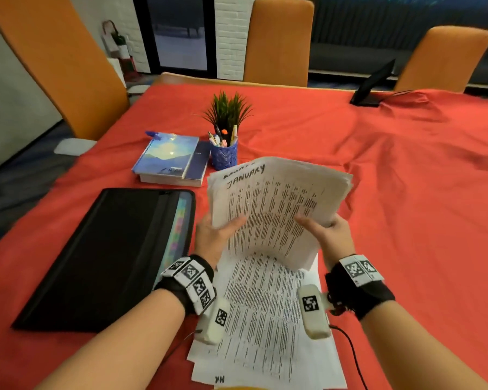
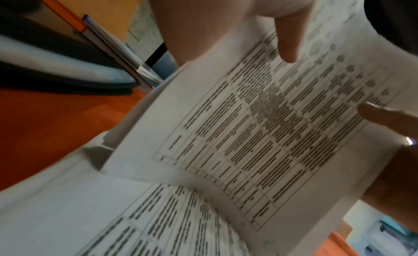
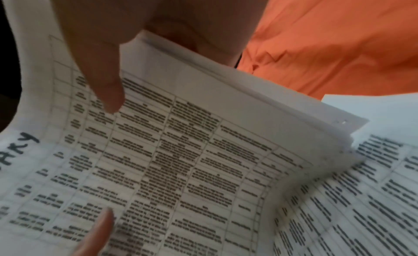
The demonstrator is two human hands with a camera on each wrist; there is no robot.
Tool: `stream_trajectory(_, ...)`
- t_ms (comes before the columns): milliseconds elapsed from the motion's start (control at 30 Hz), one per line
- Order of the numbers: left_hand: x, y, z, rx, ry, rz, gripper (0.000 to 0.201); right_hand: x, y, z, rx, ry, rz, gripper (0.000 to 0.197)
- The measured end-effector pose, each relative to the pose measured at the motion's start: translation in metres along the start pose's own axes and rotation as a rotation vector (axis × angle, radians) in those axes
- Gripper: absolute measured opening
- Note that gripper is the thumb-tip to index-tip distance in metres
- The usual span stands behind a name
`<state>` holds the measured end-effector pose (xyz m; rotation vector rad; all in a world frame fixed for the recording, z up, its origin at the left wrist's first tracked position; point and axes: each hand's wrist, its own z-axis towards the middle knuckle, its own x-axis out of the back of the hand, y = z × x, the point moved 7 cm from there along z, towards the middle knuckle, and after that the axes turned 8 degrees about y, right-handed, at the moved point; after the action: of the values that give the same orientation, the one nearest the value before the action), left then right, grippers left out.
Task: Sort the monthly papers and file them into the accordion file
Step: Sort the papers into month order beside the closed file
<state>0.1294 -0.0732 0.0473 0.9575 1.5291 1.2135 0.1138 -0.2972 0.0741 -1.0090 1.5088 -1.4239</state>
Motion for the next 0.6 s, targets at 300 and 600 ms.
stream_trajectory(300, 0.003, 0.003, -0.018, 0.011, -0.079, 0.209, 0.018, 0.015, -0.068, 0.015, 0.559, 0.127, -0.579, 0.090)
stream_trajectory(600, 0.005, -0.086, -0.058, 0.319, -0.269, 0.334, 0.025, -0.046, -0.013, 0.010, 0.349, -0.608, -1.272, 0.048)
